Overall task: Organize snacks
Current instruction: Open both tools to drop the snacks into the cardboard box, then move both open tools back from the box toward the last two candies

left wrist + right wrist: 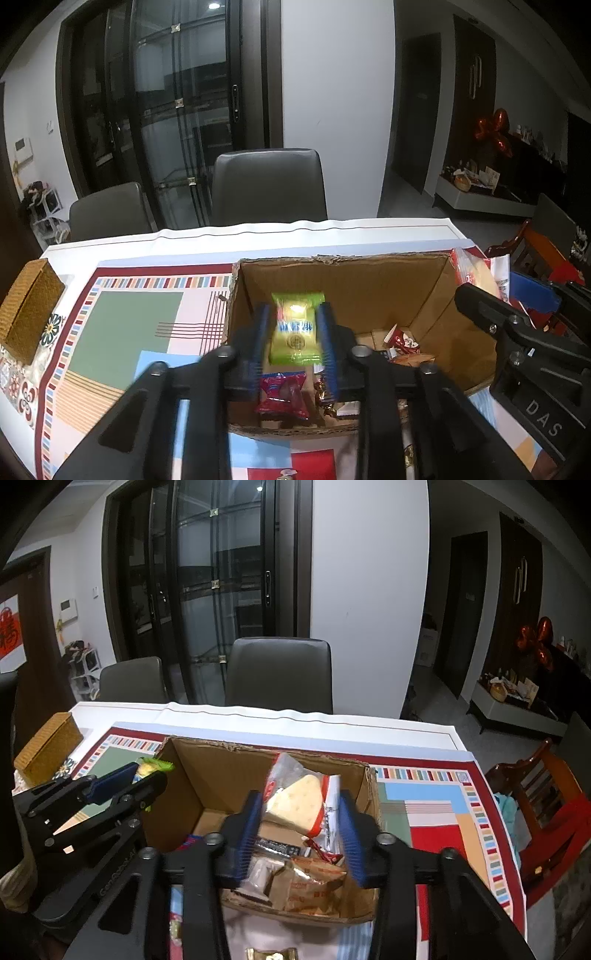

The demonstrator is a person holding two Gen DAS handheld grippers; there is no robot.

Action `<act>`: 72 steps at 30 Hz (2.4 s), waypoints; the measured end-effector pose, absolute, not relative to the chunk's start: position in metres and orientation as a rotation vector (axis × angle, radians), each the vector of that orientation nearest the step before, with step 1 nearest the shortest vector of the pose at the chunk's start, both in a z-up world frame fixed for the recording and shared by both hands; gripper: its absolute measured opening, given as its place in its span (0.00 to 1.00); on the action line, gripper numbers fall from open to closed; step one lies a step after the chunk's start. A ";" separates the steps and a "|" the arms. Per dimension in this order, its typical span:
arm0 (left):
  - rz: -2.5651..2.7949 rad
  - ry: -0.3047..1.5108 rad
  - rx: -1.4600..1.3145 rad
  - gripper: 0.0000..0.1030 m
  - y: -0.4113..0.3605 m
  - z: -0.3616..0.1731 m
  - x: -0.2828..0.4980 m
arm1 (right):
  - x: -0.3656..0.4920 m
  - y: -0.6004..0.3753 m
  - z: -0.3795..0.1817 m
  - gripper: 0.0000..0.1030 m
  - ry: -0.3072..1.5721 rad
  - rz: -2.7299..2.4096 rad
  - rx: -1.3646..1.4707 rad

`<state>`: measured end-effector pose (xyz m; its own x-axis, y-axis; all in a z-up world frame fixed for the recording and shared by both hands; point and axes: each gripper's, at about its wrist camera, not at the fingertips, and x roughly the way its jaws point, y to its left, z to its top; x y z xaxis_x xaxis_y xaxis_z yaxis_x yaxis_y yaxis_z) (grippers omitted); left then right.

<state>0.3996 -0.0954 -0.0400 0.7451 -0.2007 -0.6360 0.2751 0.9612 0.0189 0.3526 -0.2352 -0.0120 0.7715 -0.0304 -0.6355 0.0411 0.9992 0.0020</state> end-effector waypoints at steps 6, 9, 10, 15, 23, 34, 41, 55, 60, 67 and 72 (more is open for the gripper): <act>-0.254 0.674 0.112 0.55 -0.093 -0.038 0.397 | 0.349 -0.238 -0.010 0.74 0.677 -0.055 0.019; -0.253 0.672 0.112 0.60 -0.093 -0.039 0.396 | 0.348 -0.243 -0.010 0.74 0.685 -0.055 0.038; -0.251 0.669 0.112 0.62 -0.092 -0.038 0.396 | 0.348 -0.244 -0.011 0.74 0.686 -0.056 0.044; -0.238 0.654 0.118 0.66 -0.087 -0.033 0.391 | 0.344 -0.246 -0.009 0.74 0.680 -0.067 0.051; -0.220 0.651 0.129 0.66 -0.083 -0.030 0.379 | 0.335 -0.243 -0.003 0.74 0.658 -0.067 0.030; -0.195 0.660 0.122 0.73 -0.070 -0.034 0.356 | 0.313 -0.236 -0.002 0.74 0.636 -0.068 0.021; -0.186 0.667 0.130 0.74 -0.065 -0.044 0.337 | 0.294 -0.230 -0.005 0.82 0.606 -0.087 0.008; -0.157 0.674 0.138 0.82 -0.058 -0.072 0.307 | 0.265 -0.227 -0.034 0.86 0.604 -0.088 -0.004; -0.150 0.697 0.138 0.82 -0.056 -0.087 0.301 | 0.260 -0.224 -0.048 0.86 0.621 -0.085 -0.017; -0.141 0.711 0.167 0.82 -0.056 -0.108 0.293 | 0.256 -0.221 -0.071 0.86 0.655 -0.069 -0.037; -0.140 0.728 0.178 0.82 -0.057 -0.124 0.290 | 0.254 -0.220 -0.090 0.86 0.690 -0.055 -0.046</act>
<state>0.2901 -0.0567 -0.1236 0.7383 -0.0653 -0.6713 0.1888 0.9755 0.1128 0.2544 -0.2195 -0.0899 0.7702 -0.0659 -0.6344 0.0355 0.9975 -0.0605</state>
